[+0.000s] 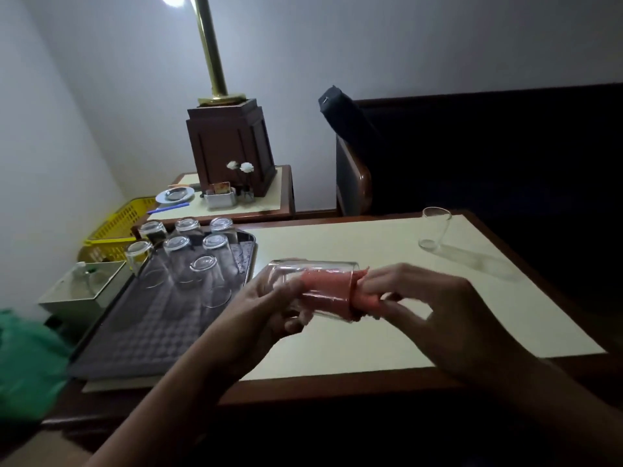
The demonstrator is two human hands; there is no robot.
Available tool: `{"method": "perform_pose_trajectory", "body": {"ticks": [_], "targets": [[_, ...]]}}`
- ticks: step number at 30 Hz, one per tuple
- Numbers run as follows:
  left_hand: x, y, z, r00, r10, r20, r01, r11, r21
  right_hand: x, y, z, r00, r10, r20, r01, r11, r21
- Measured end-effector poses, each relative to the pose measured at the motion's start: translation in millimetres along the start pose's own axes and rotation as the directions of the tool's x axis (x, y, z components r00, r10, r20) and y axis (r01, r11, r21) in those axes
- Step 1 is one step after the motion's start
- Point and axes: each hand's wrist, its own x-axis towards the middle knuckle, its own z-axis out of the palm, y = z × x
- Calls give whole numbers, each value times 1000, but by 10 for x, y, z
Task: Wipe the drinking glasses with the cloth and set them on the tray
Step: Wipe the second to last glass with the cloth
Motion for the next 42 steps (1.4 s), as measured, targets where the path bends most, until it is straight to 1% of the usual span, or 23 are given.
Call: {"method": "perform_pose_trajectory", "body": {"ticks": [2, 3, 4, 5, 6, 8, 10, 11, 14, 16, 17, 18, 20, 21, 24, 27, 29, 31, 33, 36, 37, 39, 42], "targets": [[-174, 2, 42, 999, -39, 36, 40, 998, -47, -118, -63, 121, 978, -195, 72, 205, 965, -164], [-261, 14, 55, 997, -56, 46, 58, 997, -53, -172, -64, 181, 956, -258, 139, 289, 906, -308], [-338, 31, 49, 997, -61, 53, 64, 996, -67, -210, -73, 224, 943, -264, 204, 328, 847, -419], [-418, 61, 46, 996, -56, 63, 61, 995, -85, -239, -92, 247, 937, -214, 275, 320, 840, -437], [-487, 85, 33, 997, -35, 74, 43, 994, -97, -262, -136, 256, 927, -146, 345, 278, 884, -375], [-602, 133, 20, 993, 41, 111, -33, 997, -76, -313, -303, 232, 888, 12, 459, -6, 1000, -14], [-695, 170, 24, 983, 114, 147, -120, 992, 28, -367, -488, 206, 812, 156, 563, -366, 887, 283], [-737, 189, 35, 977, 140, 158, -159, 981, 112, -371, -549, 193, 787, 188, 587, -462, 810, 361], [-827, 214, 104, 970, 178, 168, -224, 923, 313, -345, -608, 219, 807, 213, 552, -528, 679, 510], [-825, 183, 165, 980, 180, 81, -197, 907, 372, -313, -600, 263, 812, 310, 495, -563, 641, 522], [-813, 171, 193, 989, 141, 31, -143, 920, 365, -303, -594, 278, 817, 348, 460, -564, 648, 512], [-801, 159, 215, 999, 53, 3, -51, 953, 300, -293, -613, 287, 839, 352, 414, -529, 703, 475], [-791, 129, 223, 990, -135, 29, 132, 988, 85, -303, -613, 296, 889, 286, 358, -417, 827, 376], [-795, 107, 198, 987, -160, 29, 160, 987, 7, -309, -614, 300, 890, 255, 377, -388, 858, 337], [-793, 53, 103, 1000, -7, -20, 7, 1000, -1, -320, -619, 325, 859, 274, 432, -436, 833, 340], [-803, 85, 82, 986, 169, 11, -168, 968, 187, -305, -646, 309, 813, 277, 512, -509, 765, 394], [-818, 96, 91, 973, 229, 18, -226, 936, 269, -281, -650, 285, 790, 290, 540, -552, 719, 422], [-836, 105, 128, 971, 238, 17, -230, 919, 320, -273, -621, 273, 799, 326, 505, -561, 708, 429], [-826, 80, 145, 984, 177, -11, -164, 933, 320, -274, -592, 270, 815, 357, 455, -552, 715, 429], [-812, 91, 213, 996, -92, 8, 92, 996, 14, -292, -575, 273, 859, 334, 387, -481, 784, 392], [-810, 89, 218, 993, -117, 9, 118, 992, -48, -303, -569, 269, 865, 318, 389, -467, 793, 391], [-790, 91, 190, 998, -57, -38, 57, 998, -4, -292, -602, 248, 838, 323, 440, -510, 750, 421], [-787, 120, 129, 984, 172, -46, -154, 951, 268, -260, -662, 199, 789, 325, 521, -564, 719, 406]]}}
